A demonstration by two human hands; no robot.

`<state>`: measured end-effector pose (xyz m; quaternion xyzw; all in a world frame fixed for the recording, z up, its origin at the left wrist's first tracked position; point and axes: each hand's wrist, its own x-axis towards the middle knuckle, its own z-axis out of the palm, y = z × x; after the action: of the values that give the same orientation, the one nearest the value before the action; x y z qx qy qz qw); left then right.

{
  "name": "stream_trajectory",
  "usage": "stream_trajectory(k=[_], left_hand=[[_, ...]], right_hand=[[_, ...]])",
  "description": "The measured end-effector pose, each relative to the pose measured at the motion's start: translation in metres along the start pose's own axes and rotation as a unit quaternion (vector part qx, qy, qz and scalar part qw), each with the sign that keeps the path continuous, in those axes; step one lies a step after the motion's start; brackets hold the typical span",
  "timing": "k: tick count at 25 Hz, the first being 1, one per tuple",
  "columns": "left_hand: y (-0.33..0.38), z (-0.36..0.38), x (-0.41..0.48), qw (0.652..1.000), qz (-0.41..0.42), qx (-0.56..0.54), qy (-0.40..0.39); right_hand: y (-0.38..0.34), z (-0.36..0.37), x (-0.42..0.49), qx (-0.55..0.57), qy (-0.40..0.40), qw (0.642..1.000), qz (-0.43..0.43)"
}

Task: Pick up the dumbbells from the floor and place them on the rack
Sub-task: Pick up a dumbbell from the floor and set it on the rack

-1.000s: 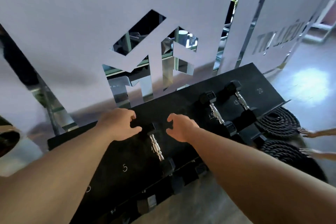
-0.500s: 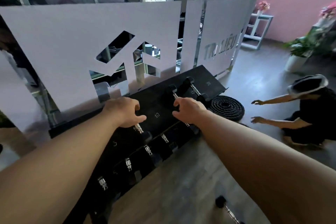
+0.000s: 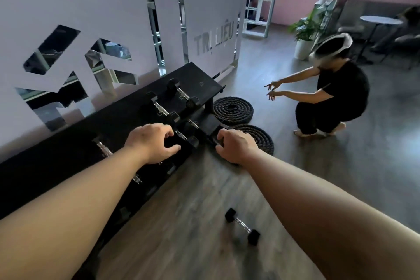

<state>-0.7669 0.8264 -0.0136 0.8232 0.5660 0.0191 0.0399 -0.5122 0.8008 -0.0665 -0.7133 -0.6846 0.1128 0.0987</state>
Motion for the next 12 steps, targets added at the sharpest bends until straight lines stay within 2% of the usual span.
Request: stream_trajectory(k=[7, 12], left_hand=[[0.149, 0.094, 0.080, 0.999, 0.029, 0.008, -0.041], [0.204, 0.150, 0.116, 0.994, 0.041, -0.008, -0.102]], right_hand=[[0.176, 0.030, 0.001, -0.009, -0.060, 0.998, 0.012], [0.250, 0.071, 0.008, 0.027, -0.101, 0.993, 0.051]])
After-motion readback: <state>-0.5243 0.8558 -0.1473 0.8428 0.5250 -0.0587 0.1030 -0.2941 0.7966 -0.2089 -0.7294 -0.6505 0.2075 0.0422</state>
